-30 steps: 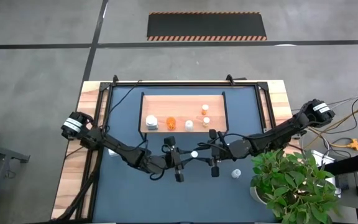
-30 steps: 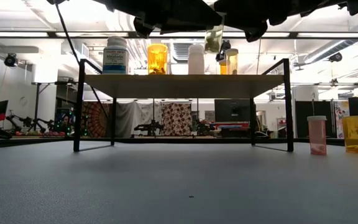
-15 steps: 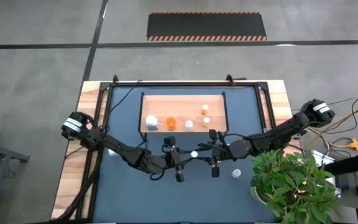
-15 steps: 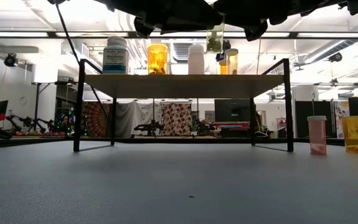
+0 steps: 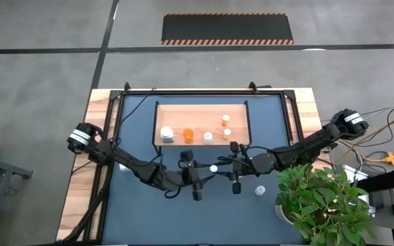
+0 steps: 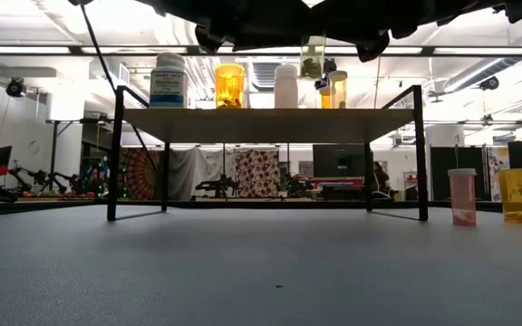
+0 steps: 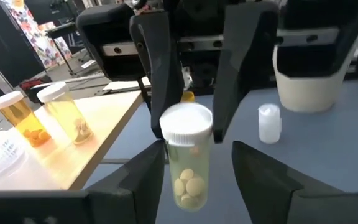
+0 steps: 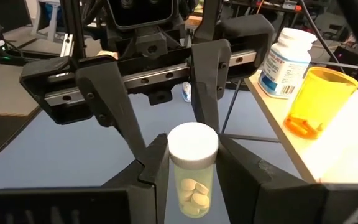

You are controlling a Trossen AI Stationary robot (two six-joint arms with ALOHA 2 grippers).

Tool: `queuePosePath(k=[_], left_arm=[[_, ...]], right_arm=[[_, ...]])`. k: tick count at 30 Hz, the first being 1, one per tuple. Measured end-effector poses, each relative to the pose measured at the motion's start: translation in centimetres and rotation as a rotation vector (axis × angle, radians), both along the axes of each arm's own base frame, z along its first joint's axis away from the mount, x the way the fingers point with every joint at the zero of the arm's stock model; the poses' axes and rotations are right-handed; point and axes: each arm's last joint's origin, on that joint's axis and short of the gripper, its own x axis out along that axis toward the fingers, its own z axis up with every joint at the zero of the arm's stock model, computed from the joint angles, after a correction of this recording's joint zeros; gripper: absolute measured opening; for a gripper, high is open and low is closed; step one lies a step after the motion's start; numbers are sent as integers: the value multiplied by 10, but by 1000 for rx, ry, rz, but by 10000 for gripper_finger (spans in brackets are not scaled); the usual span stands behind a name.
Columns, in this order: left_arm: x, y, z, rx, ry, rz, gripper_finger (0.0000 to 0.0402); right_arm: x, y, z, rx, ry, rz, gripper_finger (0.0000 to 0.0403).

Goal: Pick and place medicine bottles onto shelf by color
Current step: Put the yellow bottle on the shelf aligned

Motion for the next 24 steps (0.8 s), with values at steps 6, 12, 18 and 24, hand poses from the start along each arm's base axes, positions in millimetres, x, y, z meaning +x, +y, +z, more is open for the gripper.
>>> queuePosePath(k=[6, 12, 18, 24], left_arm=[[-9, 2, 5, 39, 77, -7, 187], [-23, 8, 21, 90, 143, -12, 187], [-43, 12, 54, 229, 130, -58, 187], [-59, 18, 77, 278, 79, -71, 187]], right_arm=[[-2, -1, 4, 27, -10, -5, 98], [-10, -4, 13, 66, -7, -10, 98], [-11, -6, 41, 90, -36, -18, 98], [1, -12, 74, 127, -106, -51, 98]])
